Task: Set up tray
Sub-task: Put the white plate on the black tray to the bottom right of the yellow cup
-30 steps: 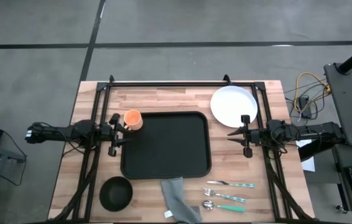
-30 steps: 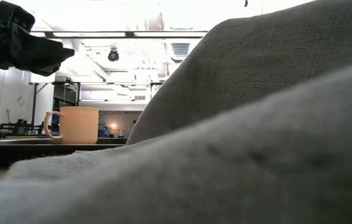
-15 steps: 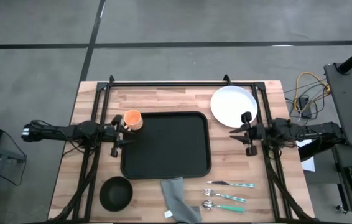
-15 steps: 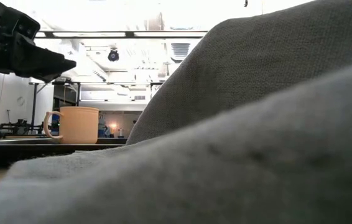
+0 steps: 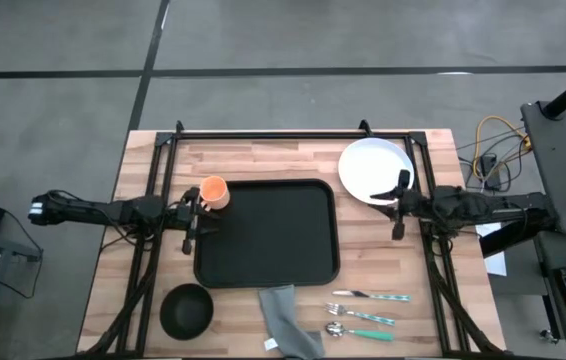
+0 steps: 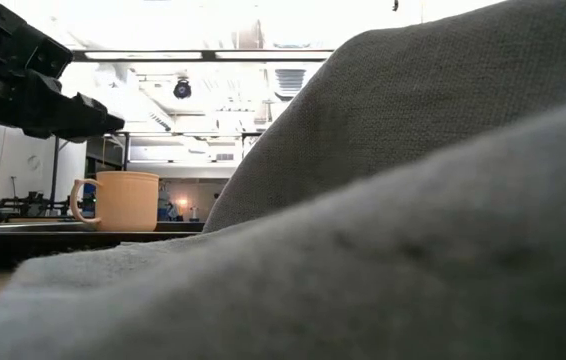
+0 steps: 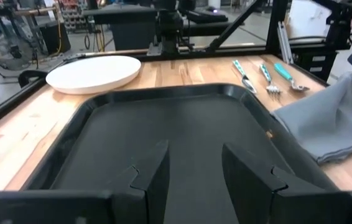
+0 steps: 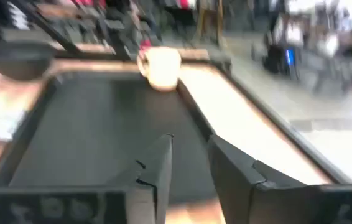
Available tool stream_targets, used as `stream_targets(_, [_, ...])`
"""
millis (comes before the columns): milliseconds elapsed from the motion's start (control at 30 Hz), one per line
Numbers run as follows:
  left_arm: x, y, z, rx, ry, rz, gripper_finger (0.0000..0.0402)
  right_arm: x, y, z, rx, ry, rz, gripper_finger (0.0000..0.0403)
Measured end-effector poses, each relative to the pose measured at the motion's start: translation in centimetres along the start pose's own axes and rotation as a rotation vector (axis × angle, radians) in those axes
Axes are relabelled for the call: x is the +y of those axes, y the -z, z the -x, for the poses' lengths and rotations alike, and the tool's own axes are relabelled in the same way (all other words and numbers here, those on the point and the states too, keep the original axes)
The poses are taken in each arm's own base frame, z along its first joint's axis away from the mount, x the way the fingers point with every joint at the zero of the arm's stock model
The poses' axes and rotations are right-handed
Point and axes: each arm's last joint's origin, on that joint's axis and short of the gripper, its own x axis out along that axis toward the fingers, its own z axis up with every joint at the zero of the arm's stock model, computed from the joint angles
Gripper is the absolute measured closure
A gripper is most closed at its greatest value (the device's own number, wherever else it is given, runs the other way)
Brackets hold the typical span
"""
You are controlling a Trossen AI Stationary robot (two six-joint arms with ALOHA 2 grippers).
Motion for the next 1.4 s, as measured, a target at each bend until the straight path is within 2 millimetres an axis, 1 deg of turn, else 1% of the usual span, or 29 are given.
stream_targets(67, [0.0,0.0,-0.1,0.004,-0.001,-0.006,0.0274,0.0,-0.4,-0.2,0.071,0.03,-0.045,0.0286])
stream_targets(200, [0.0,-0.2,-0.1,-0.022,-0.003,0.0,0.0274,0.2,-0.8,-1.4,0.178,0.078,-0.056,0.0249])
stream_targets(333, [0.0,-0.3,0.0,-0.036,-0.003,0.001,0.0274,0.3,0.1,-2.9,0.358,0.201,-0.019,0.0214])
stream_targets(433, [0.0,-0.3,0.0,-0.037,-0.003,0.001,0.0274,0.6,0.3,-4.1,0.43,0.266,-0.002,0.0196])
stream_targets(500, [0.0,-0.3,0.0,-0.038,-0.004,0.0,0.0274,0.8,0.5,-4.9,0.477,0.273,0.015,0.0189])
stream_targets(600, [0.0,-0.3,0.0,-0.039,-0.003,-0.001,0.0274,1.0,1.2,-6.0,0.547,0.321,0.026,0.0187])
stream_targets(733, [0.0,-0.4,0.0,-0.041,-0.004,-0.002,0.0274,1.1,2.9,-7.3,0.664,0.367,0.046,0.0191])
stream_targets(900, [0.0,-0.4,0.0,-0.041,-0.003,-0.002,0.0274,0.9,4.5,-8.3,0.765,0.42,0.042,0.0197])
stream_targets(1100, [0.0,-0.4,0.0,-0.041,-0.003,-0.002,0.0274,0.1,5.8,-9.2,0.847,0.48,0.032,0.0207])
stream_targets(1400, [0.0,-0.4,0.0,-0.041,-0.003,-0.002,0.0274,-0.7,6.8,-10.0,0.891,0.524,0.019,0.022])
